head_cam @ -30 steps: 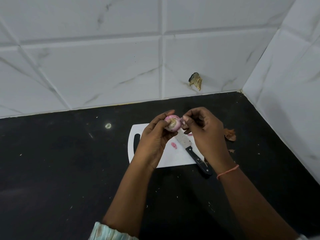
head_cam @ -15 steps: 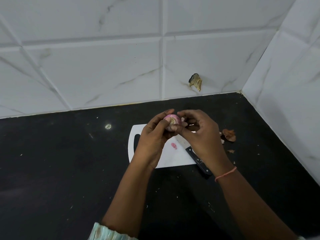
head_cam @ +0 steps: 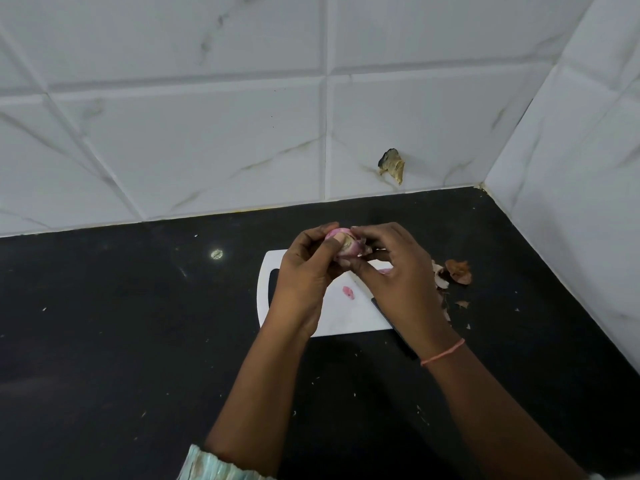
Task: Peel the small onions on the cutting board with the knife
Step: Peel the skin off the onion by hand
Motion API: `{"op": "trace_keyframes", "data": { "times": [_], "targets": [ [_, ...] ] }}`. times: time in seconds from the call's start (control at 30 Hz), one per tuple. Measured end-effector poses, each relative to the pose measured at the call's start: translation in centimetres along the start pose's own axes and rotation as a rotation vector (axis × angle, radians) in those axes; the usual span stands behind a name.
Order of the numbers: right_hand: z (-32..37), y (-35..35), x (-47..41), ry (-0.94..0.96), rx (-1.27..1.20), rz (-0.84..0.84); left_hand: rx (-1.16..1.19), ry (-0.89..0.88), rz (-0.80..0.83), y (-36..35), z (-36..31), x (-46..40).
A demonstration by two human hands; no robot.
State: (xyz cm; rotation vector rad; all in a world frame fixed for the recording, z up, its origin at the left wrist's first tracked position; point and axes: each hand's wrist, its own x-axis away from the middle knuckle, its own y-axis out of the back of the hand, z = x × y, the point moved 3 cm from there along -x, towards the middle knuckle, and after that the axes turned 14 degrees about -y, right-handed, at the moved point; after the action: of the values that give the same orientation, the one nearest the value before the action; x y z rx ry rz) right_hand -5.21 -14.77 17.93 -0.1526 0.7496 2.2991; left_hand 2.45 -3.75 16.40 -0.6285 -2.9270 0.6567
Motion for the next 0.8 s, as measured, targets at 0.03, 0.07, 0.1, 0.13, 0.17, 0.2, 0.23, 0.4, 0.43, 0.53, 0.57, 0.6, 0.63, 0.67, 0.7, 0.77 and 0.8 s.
{"op": "trace_keyframes", "data": {
  "times": [0.03,0.07,0.1,0.13,0.17,0.2,0.23,0.4,0.43,0.53,0.57,0.6,0.63,0.67,0.7,0.77,0.8],
  "targets": [
    [-0.1,0.0,0.0,0.003,-0.009,-0.007,-0.001,-0.001,0.003,0.0,0.0,0.0],
    [-0.3,0.1,-0.1,-0.006,-0.027,-0.012,0.006,0.001,0.004,-0.1,0.0,0.1],
    [-0.4,0.2,-0.2,-0.013,-0.046,-0.017,0.014,0.003,0.003,-0.1,0.0,0.1],
    [-0.7,0.3,-0.3,-0.017,-0.062,-0.028,0.016,0.004,-0.002,-0.1,-0.1,0.1],
    [-0.8,0.5,-0.3,-0.016,-0.067,-0.042,0.014,0.005,-0.008,0.0,-0.2,0.1],
    [-0.8,0.7,-0.4,-0.010,-0.062,-0.056,0.015,0.008,-0.016,0.0,-0.2,0.1],
    [-0.7,0.9,-0.3,0.006,-0.049,-0.068,0.015,0.012,-0.022,0.0,-0.2,0.1],
    [0.0,0.5,-0.2,0.100,0.123,-0.051,-0.028,0.033,-0.037,0.2,0.1,0.0],
    [0.1,0.4,-0.3,0.102,0.146,-0.029,-0.026,0.041,-0.034,0.2,0.1,0.1],
    [-0.1,0.4,-0.9,0.027,0.087,0.026,-0.020,0.058,-0.012,0.1,0.0,0.2],
    [-0.1,0.6,-1.1,-0.041,0.032,0.050,-0.009,0.064,-0.004,0.0,0.0,0.2],
    [-0.2,0.8,-1.2,-0.120,-0.037,0.079,0.008,0.072,0.001,-0.1,-0.1,0.2],
    [-0.2,0.9,-1.3,-0.192,-0.112,0.097,0.027,0.081,0.003,-0.2,-0.1,0.2],
    [-0.4,1.1,-1.3,-0.258,-0.181,0.092,0.048,0.089,-0.002,-0.2,-0.2,0.2],
    [-0.5,1.2,-1.3,-0.323,-0.256,0.069,0.070,0.096,-0.015,-0.2,-0.2,0.1],
    [-1.0,1.2,-1.2,-0.499,-0.501,0.015,0.126,0.114,-0.046,-0.2,-0.3,0.1],
    [-1.2,1.1,-1.1,-0.600,-0.675,0.011,0.163,0.129,-0.060,-0.2,-0.3,0.1]
  ]
}}
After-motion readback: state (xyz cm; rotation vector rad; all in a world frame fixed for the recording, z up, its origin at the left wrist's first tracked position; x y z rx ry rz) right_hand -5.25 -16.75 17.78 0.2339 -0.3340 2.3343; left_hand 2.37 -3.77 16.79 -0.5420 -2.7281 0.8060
